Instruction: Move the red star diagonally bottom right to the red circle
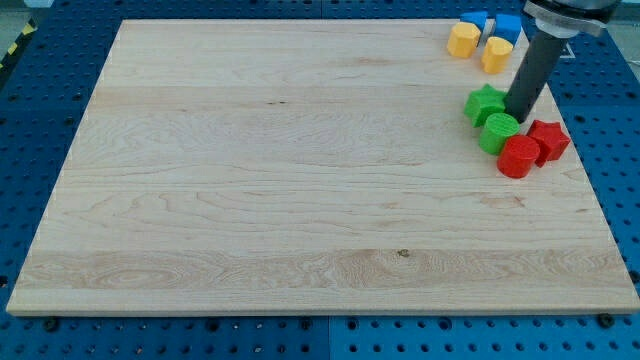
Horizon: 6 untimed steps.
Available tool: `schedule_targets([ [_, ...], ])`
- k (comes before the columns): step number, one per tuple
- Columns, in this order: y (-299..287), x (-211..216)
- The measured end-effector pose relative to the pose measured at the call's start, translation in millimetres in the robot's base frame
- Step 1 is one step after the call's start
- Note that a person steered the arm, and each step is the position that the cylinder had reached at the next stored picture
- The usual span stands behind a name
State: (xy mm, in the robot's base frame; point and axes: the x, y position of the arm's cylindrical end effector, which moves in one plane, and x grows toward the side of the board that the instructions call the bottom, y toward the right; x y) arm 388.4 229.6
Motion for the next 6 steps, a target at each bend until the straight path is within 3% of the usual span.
schedule_targets([
  [2, 45.7, 20.7],
  [6, 44.4, 96.7],
])
